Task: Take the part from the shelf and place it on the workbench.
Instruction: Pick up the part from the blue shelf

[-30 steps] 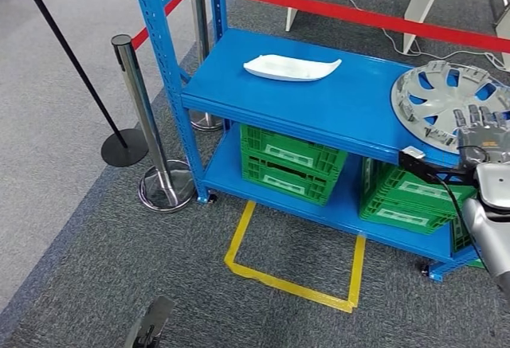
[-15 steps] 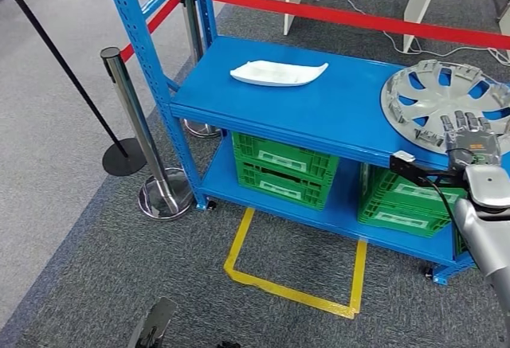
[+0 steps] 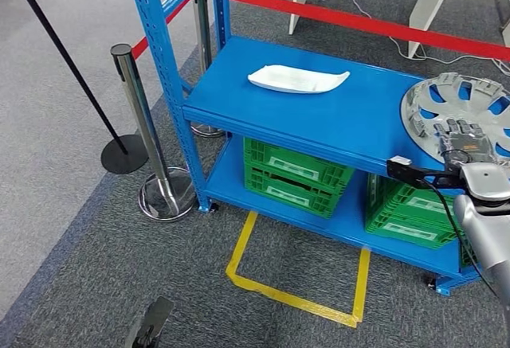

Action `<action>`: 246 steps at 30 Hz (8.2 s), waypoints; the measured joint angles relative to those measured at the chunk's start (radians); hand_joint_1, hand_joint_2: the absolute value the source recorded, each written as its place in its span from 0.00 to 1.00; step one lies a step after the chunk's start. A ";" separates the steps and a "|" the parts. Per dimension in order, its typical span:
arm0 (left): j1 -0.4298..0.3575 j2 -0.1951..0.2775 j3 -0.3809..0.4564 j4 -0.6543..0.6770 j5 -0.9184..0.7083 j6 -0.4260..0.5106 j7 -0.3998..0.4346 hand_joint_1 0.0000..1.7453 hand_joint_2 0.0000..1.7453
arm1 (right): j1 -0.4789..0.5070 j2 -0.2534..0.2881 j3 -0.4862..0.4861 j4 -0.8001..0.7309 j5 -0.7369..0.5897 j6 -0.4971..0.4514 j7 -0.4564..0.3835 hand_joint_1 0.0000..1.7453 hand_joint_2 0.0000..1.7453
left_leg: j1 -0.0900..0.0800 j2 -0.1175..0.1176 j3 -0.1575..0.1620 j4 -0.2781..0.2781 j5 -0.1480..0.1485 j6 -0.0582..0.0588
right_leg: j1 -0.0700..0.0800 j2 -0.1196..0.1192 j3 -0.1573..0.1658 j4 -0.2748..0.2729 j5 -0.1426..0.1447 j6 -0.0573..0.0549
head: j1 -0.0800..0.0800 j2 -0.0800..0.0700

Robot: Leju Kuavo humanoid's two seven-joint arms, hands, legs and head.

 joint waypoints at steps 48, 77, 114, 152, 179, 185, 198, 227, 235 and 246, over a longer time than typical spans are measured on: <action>-0.007 0.000 -0.026 0.002 -0.022 -0.001 0.040 0.00 0.00 | -0.207 -0.098 0.088 0.239 -0.082 0.288 0.008 0.00 1.00 | 0.002 0.001 -0.098 0.235 -0.083 -0.048 | 0.005 0.004 0.127 -0.273 0.145 -0.046 | -0.005 0.000; -0.019 -0.021 -0.049 0.003 -0.035 0.000 0.054 0.00 0.00 | -0.080 -0.108 0.110 0.303 -0.100 0.217 0.001 0.00 1.00 | 0.001 0.002 -0.124 0.294 -0.128 -0.044 | 0.007 0.002 0.124 -0.273 0.148 -0.047 | -0.006 0.000; -0.006 -0.039 -0.056 0.003 -0.016 0.000 0.039 0.00 0.00 | -0.023 -0.125 0.070 0.188 -0.111 0.058 -0.046 0.00 1.00 | -0.006 0.004 0.014 0.015 -0.015 -0.021 | 0.005 0.010 0.127 -0.266 0.140 -0.027 | -0.004 0.000; -0.008 -0.043 -0.057 0.003 -0.017 0.003 0.042 0.00 0.00 | 0.027 -0.128 0.084 0.149 -0.120 0.082 -0.044 0.00 1.00 | -0.003 0.003 0.017 -0.018 0.011 0.004 | 0.007 0.001 0.018 -0.043 0.022 -0.003 | 0.000 0.000; -0.006 -0.041 -0.057 0.003 -0.013 0.013 0.042 0.00 0.00 | 0.026 -0.138 0.097 0.175 -0.153 0.132 -0.107 1.00 1.00 | -0.002 0.006 0.030 -0.011 -0.002 -0.002 | 0.007 0.008 0.118 -0.251 0.122 -0.008 | 0.000 0.000; -0.001 -0.041 -0.056 0.003 -0.005 0.002 0.025 0.00 0.00 | 0.043 -0.143 0.102 0.175 -0.165 0.128 -0.111 1.00 1.00 | -0.004 0.004 0.023 -0.012 0.004 0.007 | 0.005 0.006 0.008 -0.018 0.041 0.002 | 0.004 0.000; -0.001 -0.034 -0.056 0.003 0.007 -0.018 0.003 0.00 0.00 | 0.025 -0.145 0.106 0.151 -0.182 0.138 -0.130 1.00 1.00 | 0.003 0.006 -0.078 0.247 -0.144 -0.050 | 0.003 -0.004 0.147 -0.290 0.146 -0.048 | -0.008 0.000; -0.001 -0.031 -0.045 0.004 0.067 -0.007 -0.038 0.00 1.00 | 0.102 -0.175 0.110 -0.124 -0.158 -0.156 -0.037 1.00 1.00 | 0.003 0.004 -0.020 0.152 -0.124 -0.051 | -0.001 -0.003 0.115 -0.267 0.148 -0.039 | -0.006 0.000; -0.003 -0.032 -0.044 0.004 0.067 0.009 -0.019 0.00 1.00 | 0.270 -0.149 0.000 -0.320 -0.039 -0.432 -0.003 1.00 1.00 | -0.009 0.005 -0.003 0.040 -0.009 -0.014 | 0.014 -0.003 0.129 -0.265 0.136 -0.043 | -0.006 0.000; -0.007 -0.042 -0.043 0.004 0.067 0.015 -0.013 0.00 1.00 | 0.374 -0.126 -0.117 -0.430 0.027 -0.503 -0.017 1.00 1.00 | -0.002 0.002 0.016 -0.012 0.003 0.004 | 0.005 -0.002 0.000 -0.013 0.033 -0.001 | -0.004 0.000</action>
